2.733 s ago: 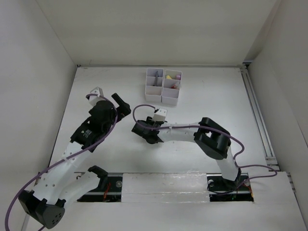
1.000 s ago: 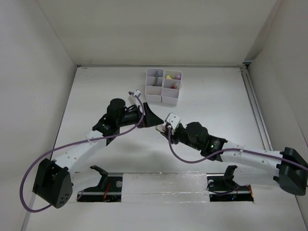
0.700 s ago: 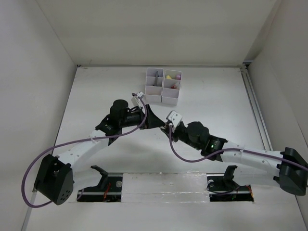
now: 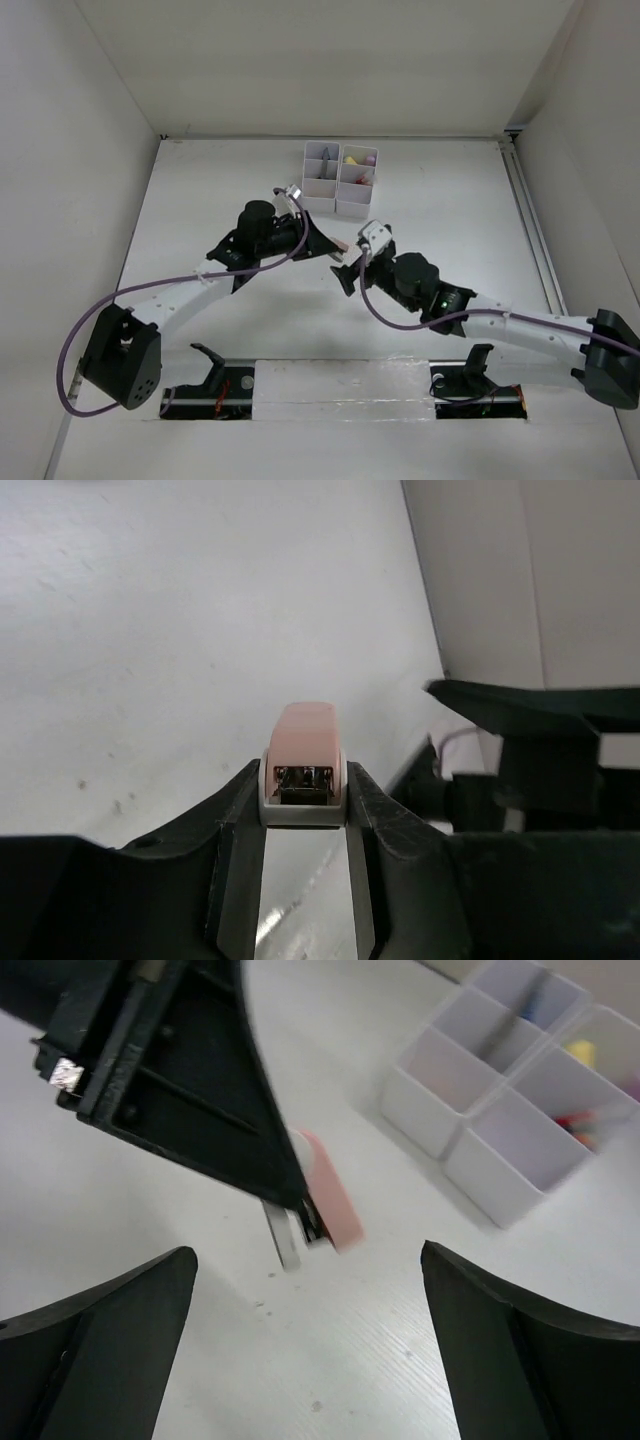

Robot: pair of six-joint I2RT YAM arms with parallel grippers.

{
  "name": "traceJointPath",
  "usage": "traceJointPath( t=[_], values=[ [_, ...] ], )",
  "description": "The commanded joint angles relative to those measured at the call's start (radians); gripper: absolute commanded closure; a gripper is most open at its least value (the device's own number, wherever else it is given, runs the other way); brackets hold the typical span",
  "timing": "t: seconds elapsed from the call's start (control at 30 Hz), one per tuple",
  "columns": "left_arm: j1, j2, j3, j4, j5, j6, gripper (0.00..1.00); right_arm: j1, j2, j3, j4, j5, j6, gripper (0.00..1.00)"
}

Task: Sort the stationery into containers
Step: Pick up the stationery from the center of the board, then place the stationery in the storage box.

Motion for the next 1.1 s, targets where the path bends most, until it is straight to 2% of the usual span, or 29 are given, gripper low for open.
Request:
traceJointPath(
  t=[0.0, 0.03, 0.1, 0.23, 0.37, 0.47, 0.63, 0.77, 0.83, 0.93, 1.0, 1.07],
  values=[
    [0.004, 0.029, 0.134, -0.048, -0.257, 0.061, 1.0, -0.003, -0.11, 0.001, -0.035, 0.297, 0.167, 0.0],
    [0.004, 0.087, 0.167, -0.065, -0.289, 0.075, 1.0, -0.003, -0.135, 0.001, -0.09, 0.459, 0.222, 0.0],
    [0.004, 0.161, 0.279, -0.116, -0.346, 0.075, 1.0, -0.003, -0.216, -0.008, -0.184, 0.557, 0.348, 0.0],
    [0.004, 0.333, 0.448, -0.15, -0.478, 0.066, 1.0, -0.012, -0.352, 0.003, -0.383, 0.618, 0.423, 0.0],
    [0.004, 0.535, 0.651, -0.255, -0.52, 0.032, 1.0, -0.012, -0.46, 0.042, -0.559, 0.666, 0.513, 0.0],
    [-0.008, 0.585, 0.74, -0.291, -0.52, 0.007, 1.0, -0.012, -0.52, 0.053, -0.63, 0.666, 0.522, 0.0],
    [-0.036, 0.622, 0.784, -0.255, -0.485, 0.024, 1.0, -0.012, -0.566, 0.044, -0.652, 0.666, 0.533, 0.0],
    [-0.036, 0.631, 0.806, -0.251, -0.448, 0.104, 1.0, -0.012, -0.575, 0.044, -0.661, 0.655, 0.522, 0.0],
    [-0.036, 0.657, 0.835, -0.251, -0.387, 0.148, 1.0, -0.012, -0.575, 0.044, -0.661, 0.646, 0.505, 0.0],
    [-0.036, 0.708, 0.937, -0.314, -0.251, 0.295, 1.0, -0.012, -0.575, 0.044, -0.614, 0.614, 0.452, 0.0],
    [-0.036, 0.751, 1.025, -0.41, -0.239, 0.419, 1.0, -0.012, -0.575, 0.035, -0.595, 0.58, 0.427, 0.0],
    [-0.036, 0.751, 1.042, -0.444, -0.239, 0.492, 1.0, -0.012, -0.584, 0.035, -0.583, 0.557, 0.405, 0.0]
  ],
)
